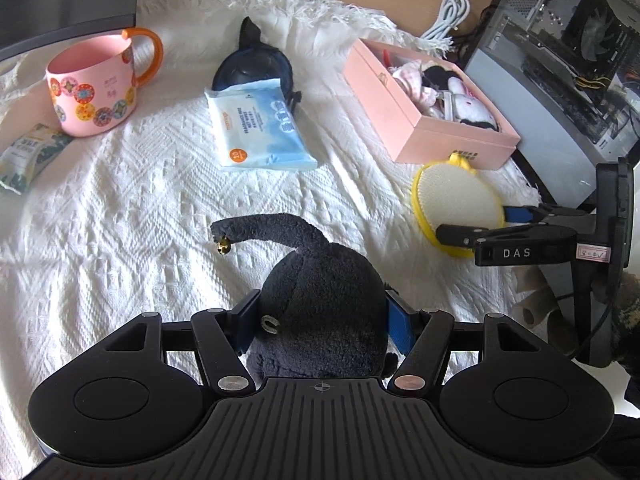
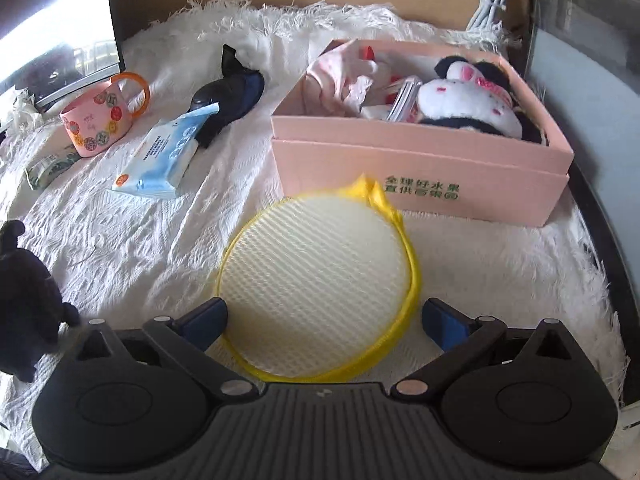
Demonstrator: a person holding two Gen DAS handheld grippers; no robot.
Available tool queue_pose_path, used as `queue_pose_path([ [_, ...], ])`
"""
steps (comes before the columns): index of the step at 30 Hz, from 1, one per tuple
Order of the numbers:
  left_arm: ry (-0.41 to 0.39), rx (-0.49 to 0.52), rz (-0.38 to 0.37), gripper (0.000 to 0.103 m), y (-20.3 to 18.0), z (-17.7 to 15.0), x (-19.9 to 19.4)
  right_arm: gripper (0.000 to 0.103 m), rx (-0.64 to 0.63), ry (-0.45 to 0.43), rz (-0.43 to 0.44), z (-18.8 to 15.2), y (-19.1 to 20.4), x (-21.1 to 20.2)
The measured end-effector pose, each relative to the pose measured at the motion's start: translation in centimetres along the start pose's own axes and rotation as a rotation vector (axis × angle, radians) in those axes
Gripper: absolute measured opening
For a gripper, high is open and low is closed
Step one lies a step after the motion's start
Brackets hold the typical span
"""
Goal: Organize soft objects
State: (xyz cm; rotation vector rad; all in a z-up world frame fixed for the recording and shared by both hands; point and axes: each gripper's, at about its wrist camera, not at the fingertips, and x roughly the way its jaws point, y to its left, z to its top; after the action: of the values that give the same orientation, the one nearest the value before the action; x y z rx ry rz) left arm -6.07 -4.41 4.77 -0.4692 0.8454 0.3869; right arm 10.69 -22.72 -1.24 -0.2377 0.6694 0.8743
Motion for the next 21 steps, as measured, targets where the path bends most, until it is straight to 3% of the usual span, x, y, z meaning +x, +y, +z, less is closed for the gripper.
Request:
queue_pose_path([
  [3,0.005,0.000,0.003,0.069,0.0,0.0,0.0,0.103,-0.031,-0.023,-0.024,0.1,0.4,-0.1],
  [8,0.012,0.004,0.000,0.069,-0.2,0.1,0.3,0.103,-0.200,-0.082,-0.088,0.4,2.4,-1.2],
  [12,0.015,0.007,-0.001,0.069,-0.2,0.1,0.4,0.103,-0.117,-0.050,-0.052,1.6,0.9,0.0],
  [16,0.018,0.004,-0.004,0.069,0.0,0.0,0.5,0.103,0.021,-0.004,0.036,2.2,-0.9,1.7],
  [19,0.020,0.002,-0.005,0.069,-0.1,0.1,0.6,0.103,-0.058,0.001,0.022,1.9,0.6,1.7],
  [21,0.021,0.008,-0.006,0.069,-0.1,0.2,0.7,0.103,-0.170,-0.033,-0.039,1.3,2.1,1.6],
])
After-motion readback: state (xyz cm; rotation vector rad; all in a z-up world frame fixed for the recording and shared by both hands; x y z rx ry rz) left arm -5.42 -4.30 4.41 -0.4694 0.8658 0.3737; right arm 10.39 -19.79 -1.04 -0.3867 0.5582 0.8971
